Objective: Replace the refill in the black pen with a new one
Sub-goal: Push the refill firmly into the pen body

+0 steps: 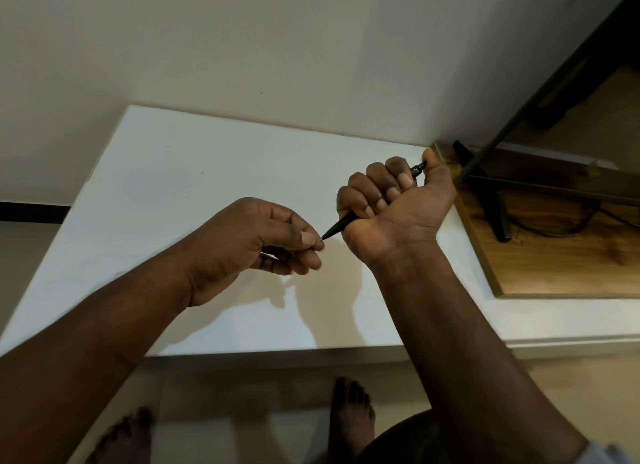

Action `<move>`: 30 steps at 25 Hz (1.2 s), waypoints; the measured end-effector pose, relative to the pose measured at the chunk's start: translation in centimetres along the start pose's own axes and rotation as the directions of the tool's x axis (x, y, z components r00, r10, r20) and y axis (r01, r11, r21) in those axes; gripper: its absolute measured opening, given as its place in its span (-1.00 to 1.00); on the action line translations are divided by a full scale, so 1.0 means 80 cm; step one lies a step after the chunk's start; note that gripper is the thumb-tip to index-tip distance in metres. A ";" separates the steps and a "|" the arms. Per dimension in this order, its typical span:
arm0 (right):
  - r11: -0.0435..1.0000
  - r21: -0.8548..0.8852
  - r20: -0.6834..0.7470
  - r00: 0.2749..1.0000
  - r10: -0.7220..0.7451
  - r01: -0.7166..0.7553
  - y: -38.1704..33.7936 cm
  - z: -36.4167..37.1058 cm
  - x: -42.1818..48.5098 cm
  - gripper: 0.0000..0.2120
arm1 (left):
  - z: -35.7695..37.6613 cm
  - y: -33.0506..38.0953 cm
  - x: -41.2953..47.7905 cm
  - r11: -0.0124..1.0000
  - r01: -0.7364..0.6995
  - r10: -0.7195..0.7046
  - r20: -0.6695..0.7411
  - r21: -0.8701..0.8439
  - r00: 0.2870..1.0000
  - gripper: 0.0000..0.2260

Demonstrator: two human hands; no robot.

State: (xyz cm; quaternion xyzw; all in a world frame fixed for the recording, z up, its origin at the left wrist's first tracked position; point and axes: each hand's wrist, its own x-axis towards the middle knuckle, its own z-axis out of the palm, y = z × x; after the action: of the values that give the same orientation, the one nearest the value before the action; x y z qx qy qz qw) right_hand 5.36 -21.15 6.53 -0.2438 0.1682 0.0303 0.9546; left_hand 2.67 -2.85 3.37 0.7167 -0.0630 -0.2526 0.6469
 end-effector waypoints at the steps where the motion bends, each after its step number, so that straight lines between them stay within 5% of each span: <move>1: 1.000 -0.002 -0.002 1.000 0.001 -0.001 0.000 0.000 0.000 -0.51 | 0.000 0.000 0.000 1.000 0.002 -0.002 0.000 -0.003 1.000 -0.82; 30: 1.000 -0.007 0.023 1.000 0.003 -0.003 0.002 0.000 0.000 -0.53 | 0.002 0.003 -0.002 1.000 0.019 -0.019 0.001 -0.023 1.000 -0.89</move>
State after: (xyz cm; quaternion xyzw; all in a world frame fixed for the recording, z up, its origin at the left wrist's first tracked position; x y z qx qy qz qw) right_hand 5.34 -21.00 6.44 -0.2466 0.1574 0.0353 0.9556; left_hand 2.52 -2.95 3.66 0.7099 -0.0535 -0.2597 0.6525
